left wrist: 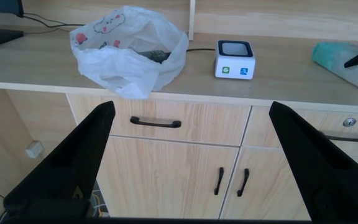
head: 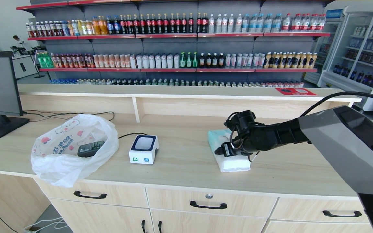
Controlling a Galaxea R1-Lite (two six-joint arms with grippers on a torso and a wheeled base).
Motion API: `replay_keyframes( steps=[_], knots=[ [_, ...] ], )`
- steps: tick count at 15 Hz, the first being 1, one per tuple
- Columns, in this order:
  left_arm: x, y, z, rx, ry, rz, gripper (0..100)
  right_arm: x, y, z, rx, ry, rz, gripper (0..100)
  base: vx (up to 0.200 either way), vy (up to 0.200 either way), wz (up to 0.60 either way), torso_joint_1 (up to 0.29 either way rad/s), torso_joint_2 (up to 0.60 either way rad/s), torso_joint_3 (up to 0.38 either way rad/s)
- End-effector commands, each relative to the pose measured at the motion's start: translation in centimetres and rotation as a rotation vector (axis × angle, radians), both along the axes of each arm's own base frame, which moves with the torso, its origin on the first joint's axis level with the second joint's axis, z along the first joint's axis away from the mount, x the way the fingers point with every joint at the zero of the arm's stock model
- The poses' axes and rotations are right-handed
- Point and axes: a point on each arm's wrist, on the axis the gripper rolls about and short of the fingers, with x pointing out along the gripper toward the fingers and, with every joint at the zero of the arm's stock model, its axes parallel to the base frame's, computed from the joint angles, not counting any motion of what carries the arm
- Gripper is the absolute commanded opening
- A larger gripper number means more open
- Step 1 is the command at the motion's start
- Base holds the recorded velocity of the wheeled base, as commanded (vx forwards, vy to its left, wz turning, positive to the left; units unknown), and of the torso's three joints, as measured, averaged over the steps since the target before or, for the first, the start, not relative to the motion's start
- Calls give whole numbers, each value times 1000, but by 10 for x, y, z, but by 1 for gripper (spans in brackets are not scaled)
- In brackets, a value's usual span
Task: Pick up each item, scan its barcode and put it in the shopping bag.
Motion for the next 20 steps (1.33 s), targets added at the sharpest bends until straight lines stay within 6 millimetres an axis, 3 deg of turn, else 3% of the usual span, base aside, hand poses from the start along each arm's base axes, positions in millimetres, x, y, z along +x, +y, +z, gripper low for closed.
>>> replay_keyframes(
  steps=[1,5,10,11,15,20],
  knots=[
    [0,0,0,0,-1,0,100,2,1,-9,-4,18,-1,100,0,0,0,0,0,0],
    [0,0,0,0,-1,0,100,13,5,-23,28,-47,-12,100,0,0,0,0,0,0],
    [0,0,0,2,-1,0,100,9,4,-25,27,-30,-8,100,0,0,0,0,0,0],
    [0,0,0,3,-1,0,100,8,4,-23,27,-34,-7,0,0,0,0,0,0,0],
    [0,0,0,3,-1,0,100,9,6,-22,33,-47,-5,0,0,0,0,0,0,0],
    [0,0,0,5,-1,0,100,6,7,-4,46,-78,0,0,0,0,0,0,0,0]
  ],
)
